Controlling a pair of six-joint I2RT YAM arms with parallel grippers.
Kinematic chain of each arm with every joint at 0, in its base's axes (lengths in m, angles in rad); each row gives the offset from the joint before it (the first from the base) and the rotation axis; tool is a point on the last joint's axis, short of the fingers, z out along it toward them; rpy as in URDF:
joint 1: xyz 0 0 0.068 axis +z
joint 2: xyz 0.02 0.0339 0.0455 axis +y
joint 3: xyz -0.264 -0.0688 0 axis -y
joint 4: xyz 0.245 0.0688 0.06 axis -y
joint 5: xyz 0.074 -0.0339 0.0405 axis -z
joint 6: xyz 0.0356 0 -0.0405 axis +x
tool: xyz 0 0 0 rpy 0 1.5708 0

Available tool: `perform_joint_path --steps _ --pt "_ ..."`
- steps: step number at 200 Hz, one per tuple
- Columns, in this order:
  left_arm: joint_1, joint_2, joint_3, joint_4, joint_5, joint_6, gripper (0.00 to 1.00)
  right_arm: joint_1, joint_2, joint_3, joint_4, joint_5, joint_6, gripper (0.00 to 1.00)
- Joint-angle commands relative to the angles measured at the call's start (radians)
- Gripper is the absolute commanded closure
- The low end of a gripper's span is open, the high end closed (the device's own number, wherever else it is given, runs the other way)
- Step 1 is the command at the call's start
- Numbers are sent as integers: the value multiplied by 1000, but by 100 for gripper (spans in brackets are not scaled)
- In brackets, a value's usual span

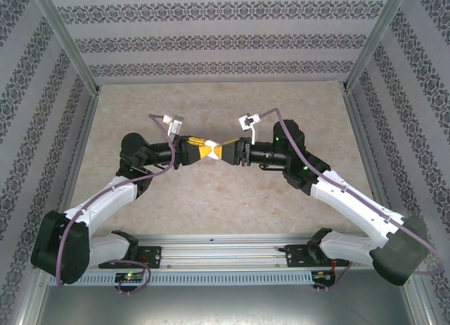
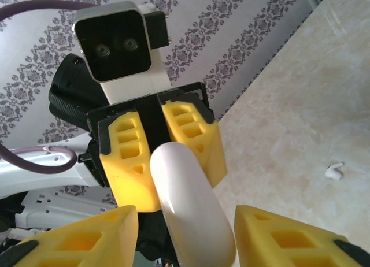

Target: Insert the wireless bluetooth earbuds into the charging case

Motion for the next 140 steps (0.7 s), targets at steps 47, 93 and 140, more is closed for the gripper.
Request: perform_joint_path --steps 47,93,140 --pt "2 -38 41 -57 21 33 93 16 3 48 35 -24 -52 80" --pt "2 -36 44 -45 37 27 88 15 -25 52 -8 -13 -89 85" --pt "3 -37 47 9 66 38 91 -45 -11 41 22 -18 23 72"
